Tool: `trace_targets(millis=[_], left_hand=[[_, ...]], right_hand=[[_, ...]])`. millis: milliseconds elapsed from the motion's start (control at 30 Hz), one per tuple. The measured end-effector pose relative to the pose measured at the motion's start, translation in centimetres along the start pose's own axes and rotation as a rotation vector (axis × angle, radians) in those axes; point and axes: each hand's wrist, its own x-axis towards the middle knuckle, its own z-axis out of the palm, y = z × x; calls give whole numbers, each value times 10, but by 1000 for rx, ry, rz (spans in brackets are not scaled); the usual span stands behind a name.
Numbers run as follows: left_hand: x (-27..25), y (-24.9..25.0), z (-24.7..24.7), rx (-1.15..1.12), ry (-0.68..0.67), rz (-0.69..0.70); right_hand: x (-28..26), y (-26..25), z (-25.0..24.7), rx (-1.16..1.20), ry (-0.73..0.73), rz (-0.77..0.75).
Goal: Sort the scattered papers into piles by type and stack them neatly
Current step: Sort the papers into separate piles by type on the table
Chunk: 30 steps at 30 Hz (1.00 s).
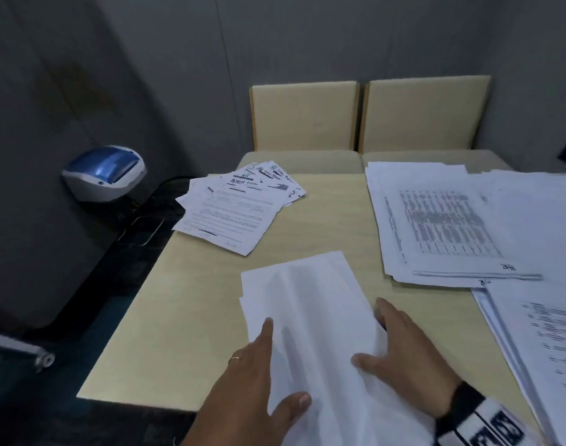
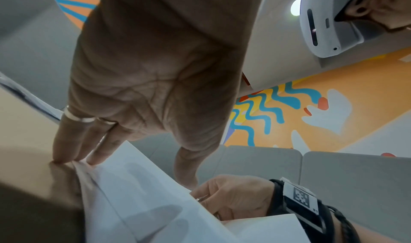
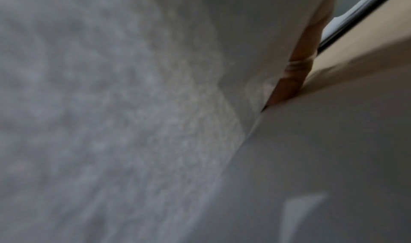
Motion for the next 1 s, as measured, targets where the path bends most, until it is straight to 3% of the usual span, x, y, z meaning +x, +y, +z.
trace_targets(millis=[267,333,367,433,533,600,633,667,733,767,833,1000], left_hand=[[13,-21,18,-101,19,-70],[19,-24,19,-146,88,-114],[16,-23,15,-180,73,-58],[27,-32,16,-255,243,-149],[44,-8,0,-581,454,-145],[45,5,-12,-625,465,-185],[51,14,-19,-656,465,-171],[57,21,-27,-659,337,-55],[73,44,-40,-693,112,-9],[83,62,-44,-683,73,9],[99,93,-57,-607,43,105],[154,168,-57,-666,38,302]], right_hand=[[6,2,0,65,-63,23],[6,4,1,173,-78,-29],[6,6,1,270,-71,-59],[5,5,-5,515,-50,-91],[5,1,-26,803,53,-152],[6,-1,-44,860,146,-243],[6,0,-54,915,186,-277],[7,2,-63,984,219,-304],[7,6,-79,1083,285,-347],[7,10,-86,1122,325,-356],[8,23,-99,1191,419,-339],[10,72,-103,1305,638,-177]])
